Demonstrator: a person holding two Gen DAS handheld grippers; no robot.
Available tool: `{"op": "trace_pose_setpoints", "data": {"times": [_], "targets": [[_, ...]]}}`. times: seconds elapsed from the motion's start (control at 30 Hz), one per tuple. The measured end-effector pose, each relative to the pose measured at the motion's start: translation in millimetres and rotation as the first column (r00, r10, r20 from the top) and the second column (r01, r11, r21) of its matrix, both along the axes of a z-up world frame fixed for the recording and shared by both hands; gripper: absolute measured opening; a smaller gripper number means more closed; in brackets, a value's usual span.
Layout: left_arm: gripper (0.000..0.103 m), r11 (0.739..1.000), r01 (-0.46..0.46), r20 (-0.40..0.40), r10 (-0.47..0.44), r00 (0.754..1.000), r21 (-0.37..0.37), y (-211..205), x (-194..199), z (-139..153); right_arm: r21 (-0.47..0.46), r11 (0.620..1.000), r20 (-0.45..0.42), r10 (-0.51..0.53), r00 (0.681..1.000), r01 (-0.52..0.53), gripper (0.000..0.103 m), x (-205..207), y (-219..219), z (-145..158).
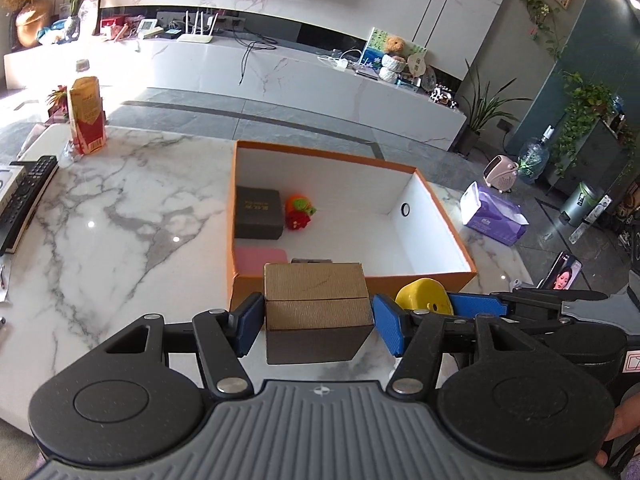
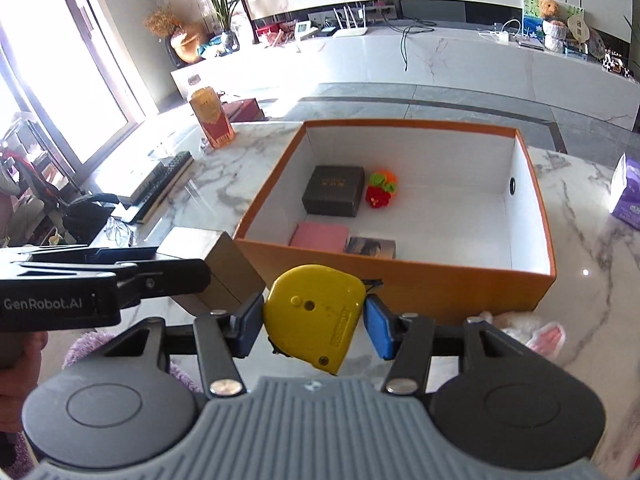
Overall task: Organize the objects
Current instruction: 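Carry the cardboard box and tape measure over the orange box with both tools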
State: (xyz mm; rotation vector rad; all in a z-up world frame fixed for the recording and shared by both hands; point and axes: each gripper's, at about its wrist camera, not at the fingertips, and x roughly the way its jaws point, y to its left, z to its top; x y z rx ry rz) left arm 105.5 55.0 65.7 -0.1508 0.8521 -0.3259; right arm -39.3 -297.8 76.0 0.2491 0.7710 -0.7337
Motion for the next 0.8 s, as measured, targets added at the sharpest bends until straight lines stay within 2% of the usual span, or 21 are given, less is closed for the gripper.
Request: {"op": "trace_pose_setpoints", "data": {"times": [0.1, 0.23, 0.33, 0.57, 0.8], "targets": [[0.069, 1.000, 0.022, 0.021, -0.022, 1.000, 0.002, -7.2, 16.3, 9.0, -0.028, 1.000, 0.027, 0.003, 1.000, -0.002, 0.056, -1.7, -10.3, 17.2], [0.069, 1.000, 0.008, 0.024, -0.008, 1.000, 0.015, -13.3, 49.9, 12.6, -0.073, 0.997, 0.049, -0.022, 0.999, 0.026, 0.056, -1.3, -33.8, 35.0], [0.069, 1.000, -0.009, 0.010, 0.009, 1.000, 0.020, -19.2, 78.8, 7.8, -0.046, 0.998, 0.065, -0.037, 0.997, 0.040, 0.057, 0.6, -58.7, 40.1], [0.069, 0.998, -0.024, -0.063, 0.027, 0.998, 0.056, -39.1, 133.4, -29.8, 0.006, 0.997, 0.041, -0.075, 0.996, 0.075, 0.057, 12.9, -113.7, 27.0], [0.069, 0.997, -0.039, -0.130, 0.048, 0.990, 0.070, -55.0, 165.7, -75.6, 0.041, 0.993, -0.021, -0.113, 0.993, 0.114, 0.056, 22.0, -156.8, 1.3]]}}
